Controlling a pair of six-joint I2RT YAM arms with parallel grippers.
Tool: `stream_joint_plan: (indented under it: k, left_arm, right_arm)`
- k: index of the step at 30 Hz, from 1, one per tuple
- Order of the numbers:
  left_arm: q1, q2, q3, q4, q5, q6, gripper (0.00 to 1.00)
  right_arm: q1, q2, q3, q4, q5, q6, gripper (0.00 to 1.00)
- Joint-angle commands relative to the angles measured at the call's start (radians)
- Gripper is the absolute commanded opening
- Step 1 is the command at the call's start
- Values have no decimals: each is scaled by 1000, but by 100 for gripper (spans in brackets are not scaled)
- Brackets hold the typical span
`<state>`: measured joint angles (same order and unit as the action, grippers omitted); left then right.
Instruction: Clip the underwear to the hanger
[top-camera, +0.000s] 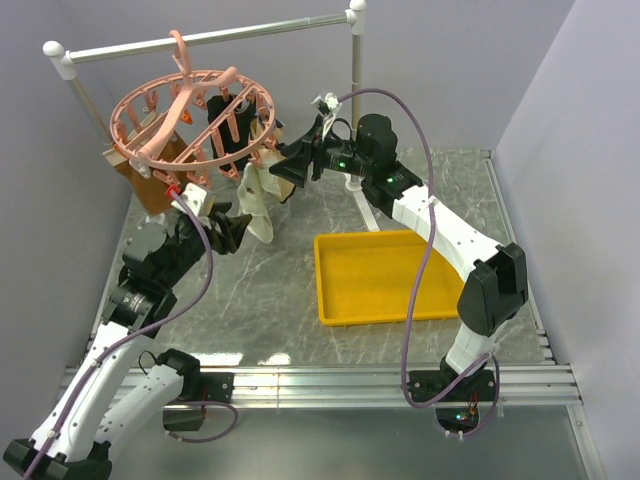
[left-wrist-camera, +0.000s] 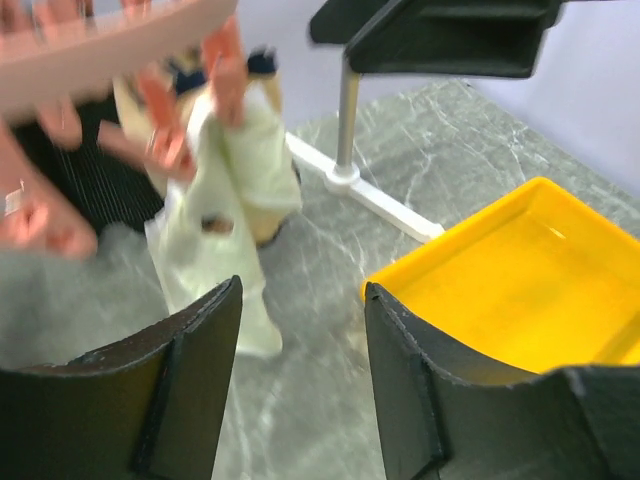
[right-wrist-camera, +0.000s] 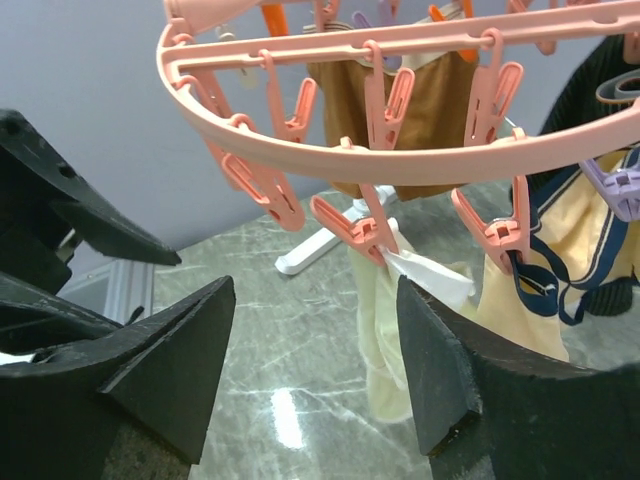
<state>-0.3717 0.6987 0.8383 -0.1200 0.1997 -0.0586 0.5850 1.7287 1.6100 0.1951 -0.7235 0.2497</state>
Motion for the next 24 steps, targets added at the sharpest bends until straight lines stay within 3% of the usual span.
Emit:
stream_joint_plan:
  k: [1, 5, 10, 16, 22, 24]
  left_arm:
    - [8, -28, -18, -56, -83, -150, 57]
    - [138, -56, -37, -104, -38, -385, 56]
    - [296, -88, -74, -113, 61, -568, 56]
    - [419, -145, -157, -73, 101, -618, 54]
    - [422, -160, -309, 65, 170, -613, 53]
    - [422, -131, -335, 150, 191, -642, 54]
  right_arm:
    - [-8, -17, 27, -11, 24, -32, 72]
    - [-10, -26, 19, -23, 44, -43, 68]
    - [-25, -34, 4, -13, 56, -20, 65]
    - [-37, -87, -47, -13, 33, -26, 60]
    - [-33, -141, -53, -175, 56, -93, 51]
    - [-25, -199, -141, -160, 120, -72, 46]
